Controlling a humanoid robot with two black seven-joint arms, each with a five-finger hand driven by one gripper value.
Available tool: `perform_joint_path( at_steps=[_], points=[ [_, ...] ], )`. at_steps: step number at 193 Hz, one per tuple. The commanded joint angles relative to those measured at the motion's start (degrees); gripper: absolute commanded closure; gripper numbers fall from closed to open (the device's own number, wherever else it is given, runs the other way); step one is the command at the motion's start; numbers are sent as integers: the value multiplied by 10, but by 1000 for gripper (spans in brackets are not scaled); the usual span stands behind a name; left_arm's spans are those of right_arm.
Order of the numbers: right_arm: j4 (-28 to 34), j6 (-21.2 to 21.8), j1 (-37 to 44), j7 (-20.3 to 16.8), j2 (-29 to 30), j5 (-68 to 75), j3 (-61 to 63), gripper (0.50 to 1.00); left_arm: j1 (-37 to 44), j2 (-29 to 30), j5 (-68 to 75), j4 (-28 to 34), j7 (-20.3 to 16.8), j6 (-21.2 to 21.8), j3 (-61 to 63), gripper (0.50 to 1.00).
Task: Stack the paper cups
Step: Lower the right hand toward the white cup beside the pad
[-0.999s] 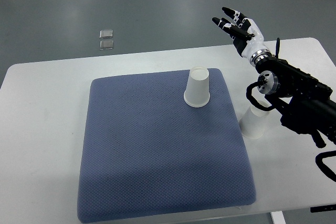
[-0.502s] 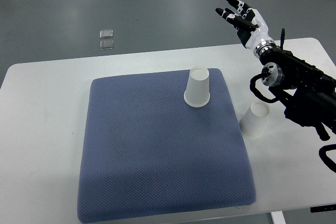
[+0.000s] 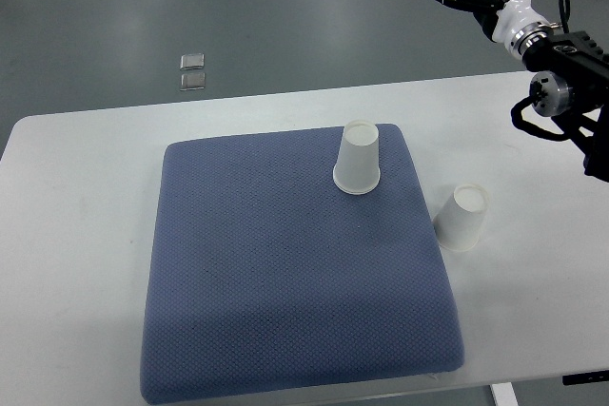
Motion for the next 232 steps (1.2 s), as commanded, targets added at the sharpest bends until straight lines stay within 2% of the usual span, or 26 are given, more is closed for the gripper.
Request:
perform_joint_path(
  at_steps=[1, 42, 61, 75, 106, 122, 148, 209, 232],
  points=[
    [9, 38, 28, 0, -38, -39, -64, 587, 0, 0, 0, -1, 0, 0, 0, 500],
    [35, 137, 63, 3, -108, -182, -101, 587, 0, 0, 0, 0, 0, 0, 0, 500],
    [85, 188, 65, 6, -152, -258, -100, 587, 0, 0, 0, -1, -1, 0, 0, 500],
    [162, 216, 79, 6, -193, -316, -99, 587, 0, 0, 0, -1, 0, 0, 0, 500],
    [321, 240, 83, 2, -276, -430, -102, 587, 0, 0, 0, -1, 0, 0, 0, 500],
    [352, 242, 79, 1, -287, -517, -102, 587, 0, 0, 0, -1, -1, 0, 0, 500],
    [355, 228, 57, 1, -293, -615, -102, 587, 0, 0, 0, 0, 0, 0, 0, 500],
    [362, 169, 8, 1, -286, -713, -102, 589, 0, 0, 0, -1, -1, 0, 0, 500],
    [387, 167, 0, 1, -289, -725, -105, 589, 0, 0, 0, 0, 0, 0, 0, 500]
  ],
)
